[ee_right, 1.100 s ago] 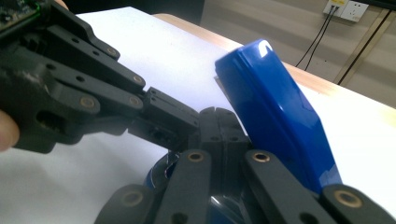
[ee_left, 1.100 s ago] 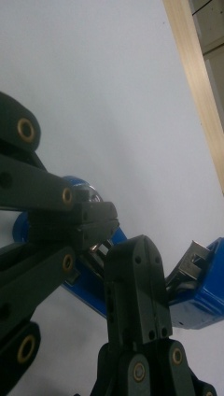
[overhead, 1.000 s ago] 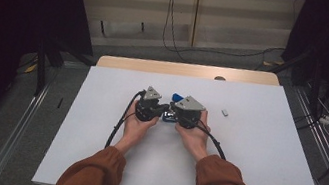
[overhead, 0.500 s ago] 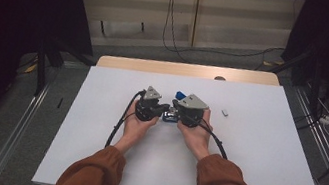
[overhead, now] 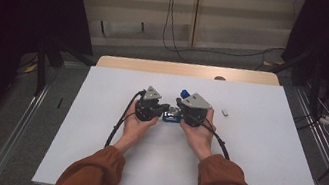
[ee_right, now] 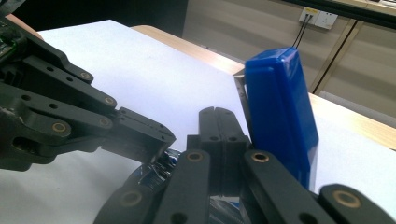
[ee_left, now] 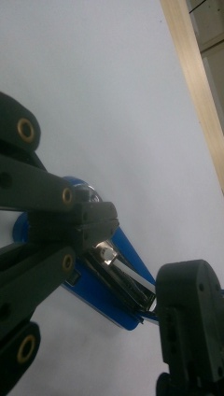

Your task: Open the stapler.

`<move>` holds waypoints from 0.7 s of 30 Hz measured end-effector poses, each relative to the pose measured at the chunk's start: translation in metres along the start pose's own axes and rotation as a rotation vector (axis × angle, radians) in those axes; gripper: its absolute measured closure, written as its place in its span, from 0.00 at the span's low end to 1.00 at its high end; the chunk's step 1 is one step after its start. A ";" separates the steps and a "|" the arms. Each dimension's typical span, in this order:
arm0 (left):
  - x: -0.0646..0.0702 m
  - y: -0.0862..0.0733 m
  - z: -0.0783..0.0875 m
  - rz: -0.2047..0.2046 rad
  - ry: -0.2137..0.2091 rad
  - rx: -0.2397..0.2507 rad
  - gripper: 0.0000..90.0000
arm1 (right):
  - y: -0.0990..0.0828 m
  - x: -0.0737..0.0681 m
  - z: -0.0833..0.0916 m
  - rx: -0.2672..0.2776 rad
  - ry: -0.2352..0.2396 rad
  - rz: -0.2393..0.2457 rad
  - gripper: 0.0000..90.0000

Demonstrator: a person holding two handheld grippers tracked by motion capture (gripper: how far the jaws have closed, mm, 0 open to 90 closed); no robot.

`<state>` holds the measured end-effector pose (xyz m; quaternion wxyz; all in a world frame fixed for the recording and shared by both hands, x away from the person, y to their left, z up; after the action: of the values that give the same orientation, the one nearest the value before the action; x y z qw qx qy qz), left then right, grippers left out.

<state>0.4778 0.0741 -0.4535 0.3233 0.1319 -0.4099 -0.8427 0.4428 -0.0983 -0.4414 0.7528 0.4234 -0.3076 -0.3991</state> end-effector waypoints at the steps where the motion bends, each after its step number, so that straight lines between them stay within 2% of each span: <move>1: 0.000 0.000 0.000 0.000 -0.001 0.001 1.00 | 0.000 0.000 0.000 0.000 0.000 0.000 1.00; 5: 0.000 0.000 0.000 0.000 -0.001 0.000 1.00 | 0.001 0.005 0.004 0.002 -0.024 -0.006 1.00; 21: 0.000 0.000 0.000 -0.008 0.004 -0.004 1.00 | 0.001 0.009 0.008 -0.010 -0.047 -0.009 1.00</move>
<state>0.4775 0.0739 -0.4531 0.3209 0.1344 -0.4070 -0.8446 0.4411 -0.1089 -0.4357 0.7459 0.4114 -0.3212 -0.4138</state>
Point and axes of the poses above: each handheld gripper's, and its own axes: z roughly backward along the jaws, y roughly out of its top, x roughly to its right, the point moved 1 cm from there along -z, roughly forward along the jaws, and after that the axes turned 6 degrees about -x, right-handed, at the moved point
